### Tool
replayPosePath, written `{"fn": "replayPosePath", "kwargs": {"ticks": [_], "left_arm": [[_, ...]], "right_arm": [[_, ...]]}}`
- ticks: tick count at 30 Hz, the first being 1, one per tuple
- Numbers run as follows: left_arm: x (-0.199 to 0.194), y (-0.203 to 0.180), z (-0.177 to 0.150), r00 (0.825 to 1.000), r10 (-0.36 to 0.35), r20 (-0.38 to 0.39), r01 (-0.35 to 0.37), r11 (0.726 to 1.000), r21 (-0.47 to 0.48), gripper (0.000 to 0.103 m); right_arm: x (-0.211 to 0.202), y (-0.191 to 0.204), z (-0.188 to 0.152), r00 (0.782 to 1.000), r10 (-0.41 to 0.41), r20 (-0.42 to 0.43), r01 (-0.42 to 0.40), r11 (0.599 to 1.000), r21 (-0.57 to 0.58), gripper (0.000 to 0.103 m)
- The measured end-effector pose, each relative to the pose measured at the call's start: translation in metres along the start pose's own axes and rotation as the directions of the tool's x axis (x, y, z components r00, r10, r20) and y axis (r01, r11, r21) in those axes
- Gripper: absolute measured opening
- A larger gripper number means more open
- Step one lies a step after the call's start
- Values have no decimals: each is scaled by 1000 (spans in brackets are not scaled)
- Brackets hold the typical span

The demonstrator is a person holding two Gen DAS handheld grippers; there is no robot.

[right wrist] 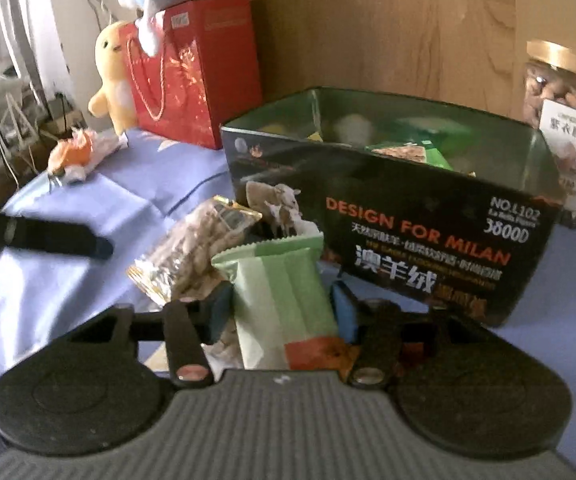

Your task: Organize snacks

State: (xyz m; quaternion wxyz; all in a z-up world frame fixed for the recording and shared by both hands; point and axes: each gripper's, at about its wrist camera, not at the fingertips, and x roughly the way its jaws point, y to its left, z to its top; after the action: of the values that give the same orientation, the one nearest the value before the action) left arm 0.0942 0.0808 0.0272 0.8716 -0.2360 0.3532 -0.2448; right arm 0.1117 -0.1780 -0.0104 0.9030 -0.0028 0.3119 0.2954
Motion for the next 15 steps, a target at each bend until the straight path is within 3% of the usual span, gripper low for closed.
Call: {"fn": "replayPosePath", "kwargs": {"ticks": [2, 5, 10, 13, 15], "left_arm": [[-9, 2, -5, 1000, -2, 11, 2, 1000, -3, 56], [-18, 6, -10, 1000, -6, 18, 7, 1000, -20, 56], [-25, 7, -19, 1000, -5, 14, 5, 1000, -14, 56], [-28, 8, -22, 1000, 2, 10, -2, 1000, -16, 56], [-31, 9, -25, 1000, 8, 10, -8, 1000, -13, 56]], "right_arm": [[-16, 14, -5, 999, 20, 50, -18, 999, -29, 53], [-37, 49, -16, 993, 32, 110, -9, 979, -202, 52], [-39, 105, -45, 992, 106, 75, -60, 889, -454, 51], [-36, 113, -57, 993, 94, 67, -51, 876, -479, 54], [-40, 105, -55, 993, 80, 86, -37, 907, -420, 68]]}}
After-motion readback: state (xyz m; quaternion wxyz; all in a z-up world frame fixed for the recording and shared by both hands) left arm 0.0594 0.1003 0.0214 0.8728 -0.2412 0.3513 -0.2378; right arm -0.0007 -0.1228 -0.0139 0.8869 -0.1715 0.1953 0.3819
